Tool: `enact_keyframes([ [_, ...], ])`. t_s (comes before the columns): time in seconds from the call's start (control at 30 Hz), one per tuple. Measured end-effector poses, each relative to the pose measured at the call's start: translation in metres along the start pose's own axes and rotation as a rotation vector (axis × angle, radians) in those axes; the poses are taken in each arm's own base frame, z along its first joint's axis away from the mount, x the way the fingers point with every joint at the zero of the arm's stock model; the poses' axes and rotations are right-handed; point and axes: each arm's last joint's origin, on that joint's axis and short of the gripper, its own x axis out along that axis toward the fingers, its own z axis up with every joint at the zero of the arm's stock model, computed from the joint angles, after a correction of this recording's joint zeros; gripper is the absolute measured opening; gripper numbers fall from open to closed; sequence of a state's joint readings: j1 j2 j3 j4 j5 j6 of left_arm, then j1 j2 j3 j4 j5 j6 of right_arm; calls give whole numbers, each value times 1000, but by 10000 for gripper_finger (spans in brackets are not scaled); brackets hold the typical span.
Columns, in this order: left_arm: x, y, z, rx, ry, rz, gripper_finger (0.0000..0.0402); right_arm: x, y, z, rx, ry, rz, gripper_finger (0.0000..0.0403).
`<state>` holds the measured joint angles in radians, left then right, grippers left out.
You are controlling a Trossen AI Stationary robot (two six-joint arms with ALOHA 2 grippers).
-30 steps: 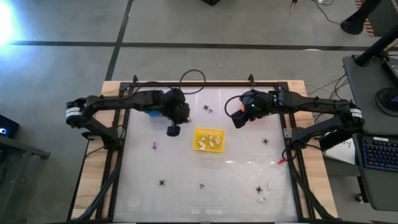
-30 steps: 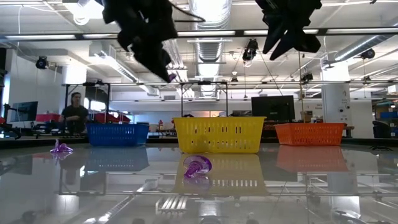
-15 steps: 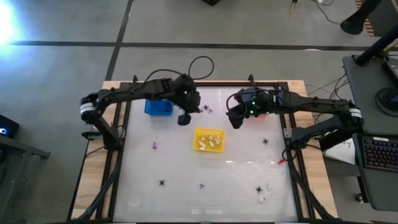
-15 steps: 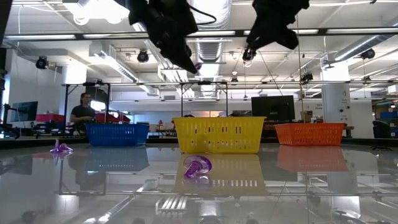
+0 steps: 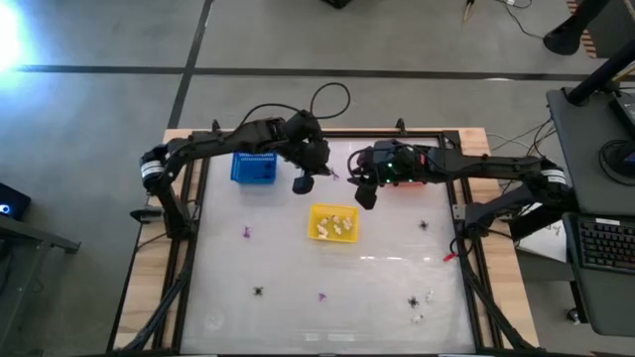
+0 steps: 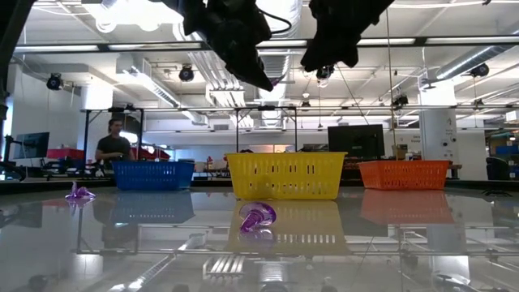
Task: Sort Halloween decoration
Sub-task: Put the purple witch hat toy into the orange bin
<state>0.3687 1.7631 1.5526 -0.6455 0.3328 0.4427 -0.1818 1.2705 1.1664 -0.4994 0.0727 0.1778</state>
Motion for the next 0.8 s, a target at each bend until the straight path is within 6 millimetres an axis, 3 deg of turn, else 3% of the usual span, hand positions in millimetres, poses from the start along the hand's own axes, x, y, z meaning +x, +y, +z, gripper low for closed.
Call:
enact_keyframes([
  [0.43, -1, 0, 1, 21, -4, 2, 0, 36, -2, 1, -107, -10, -63, 109],
  [0.8, -1, 1, 1, 26, -5, 4, 0, 36, -1, 10, -110, -98, -57, 109],
])
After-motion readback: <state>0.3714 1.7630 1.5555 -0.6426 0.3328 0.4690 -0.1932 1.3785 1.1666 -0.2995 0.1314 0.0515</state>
